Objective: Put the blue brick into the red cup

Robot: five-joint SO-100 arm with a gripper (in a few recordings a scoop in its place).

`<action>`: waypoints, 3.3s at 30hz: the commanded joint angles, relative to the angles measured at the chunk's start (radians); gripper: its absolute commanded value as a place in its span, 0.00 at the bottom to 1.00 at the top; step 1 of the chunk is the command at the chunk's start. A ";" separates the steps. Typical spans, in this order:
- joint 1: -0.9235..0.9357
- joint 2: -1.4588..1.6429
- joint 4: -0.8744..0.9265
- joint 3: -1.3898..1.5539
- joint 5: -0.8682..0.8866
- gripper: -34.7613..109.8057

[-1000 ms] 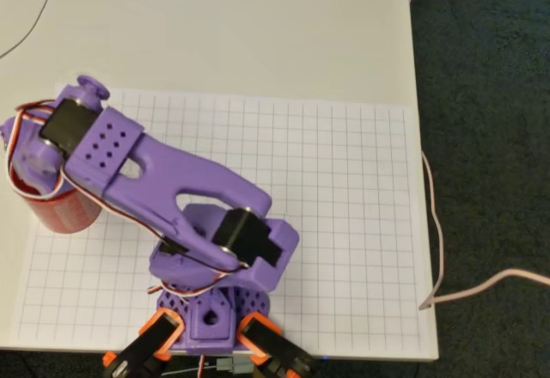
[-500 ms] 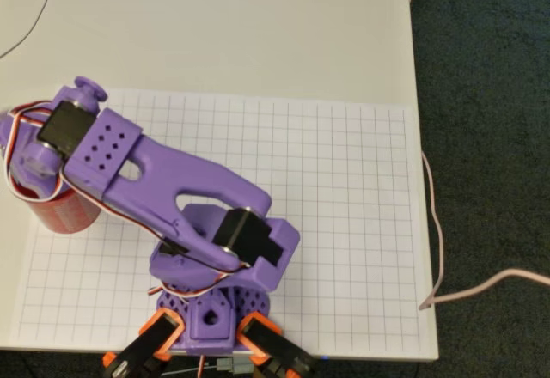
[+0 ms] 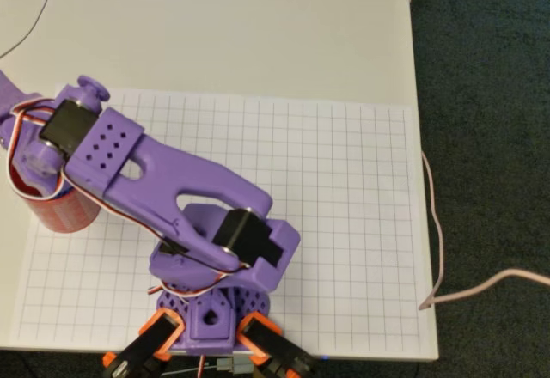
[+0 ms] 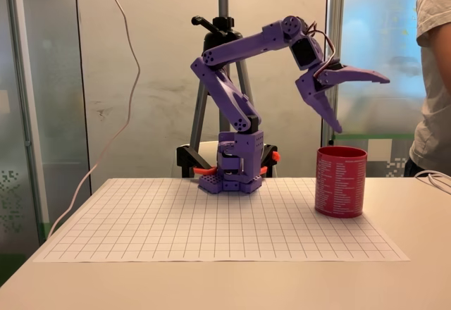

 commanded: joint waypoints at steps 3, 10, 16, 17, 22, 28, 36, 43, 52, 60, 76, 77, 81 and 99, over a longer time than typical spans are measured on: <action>0.003 0.023 0.020 -0.034 0.017 0.24; 0.005 0.044 0.005 -0.029 -0.006 0.24; 0.132 0.078 -0.080 0.032 -0.069 0.24; 0.201 0.092 -0.124 0.067 -0.097 0.24; 0.635 0.140 -0.410 0.242 -0.233 0.24; 1.062 0.140 -0.667 0.261 -0.341 0.24; 1.158 0.486 -0.560 0.267 -0.417 0.24; 1.152 0.980 -0.374 0.336 -0.497 0.24; 1.158 0.980 -0.316 0.497 -0.534 0.24; 1.134 0.980 -0.336 0.913 -0.453 0.24; 1.057 0.980 -0.218 1.003 -0.373 0.24; 1.057 0.980 -0.218 1.003 -0.373 0.24; 1.057 0.980 -0.218 1.003 -0.373 0.24; 1.057 0.980 -0.218 1.003 -0.373 0.24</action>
